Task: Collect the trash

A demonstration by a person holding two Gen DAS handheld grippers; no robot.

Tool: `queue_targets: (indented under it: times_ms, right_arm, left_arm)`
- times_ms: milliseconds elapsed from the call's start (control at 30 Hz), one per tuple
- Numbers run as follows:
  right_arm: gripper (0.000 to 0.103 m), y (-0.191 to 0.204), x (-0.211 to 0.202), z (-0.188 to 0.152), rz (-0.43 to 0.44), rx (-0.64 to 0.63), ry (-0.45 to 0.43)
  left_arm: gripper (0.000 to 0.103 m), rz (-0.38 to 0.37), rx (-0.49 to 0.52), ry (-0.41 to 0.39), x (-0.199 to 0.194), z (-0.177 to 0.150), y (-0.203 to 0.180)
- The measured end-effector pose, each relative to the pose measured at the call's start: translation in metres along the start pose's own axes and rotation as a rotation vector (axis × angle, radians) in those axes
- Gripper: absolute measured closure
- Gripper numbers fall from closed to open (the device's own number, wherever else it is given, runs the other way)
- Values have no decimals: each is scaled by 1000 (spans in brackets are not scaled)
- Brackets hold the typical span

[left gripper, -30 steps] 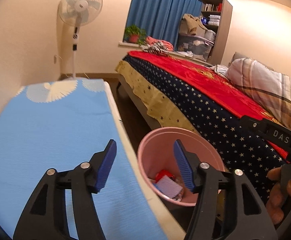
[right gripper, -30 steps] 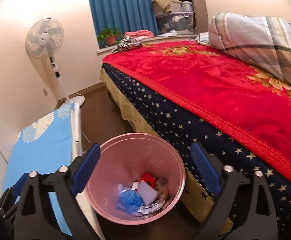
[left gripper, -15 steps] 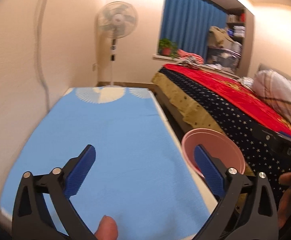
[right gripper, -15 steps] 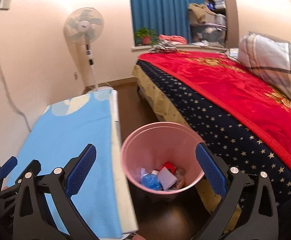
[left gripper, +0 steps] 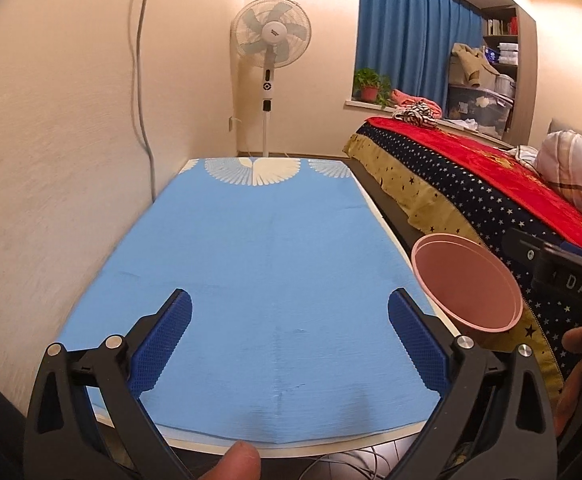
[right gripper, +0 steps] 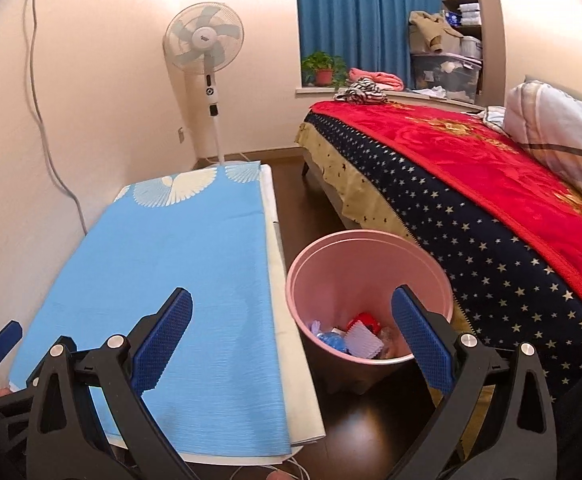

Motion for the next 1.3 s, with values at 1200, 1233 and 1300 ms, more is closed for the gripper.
queue_targets:
  times_ms: [1200,1233,1300]
  right_arm:
    - [5,10,11,-11,1,-30,34]
    - [5,10,11,-11,2,-29,34]
    - [5,10,11,-11,2,-30,35]
  left_arm:
    - [8,10,-23,41,11,-10,1]
    - [8,10,-24,42,11,-10,2]
    - [8,11,-23,41,11,-10,1]
Point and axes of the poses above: each gripper's, at about its wrist camera, not at the fingertips, and x roughly the way its jaws point, y to its left, z to its top, the point moved 5 cm from there along x, roughly the way its jaws point, and after that the axes turned 5 degrees about -x, right-handed, at the moved point
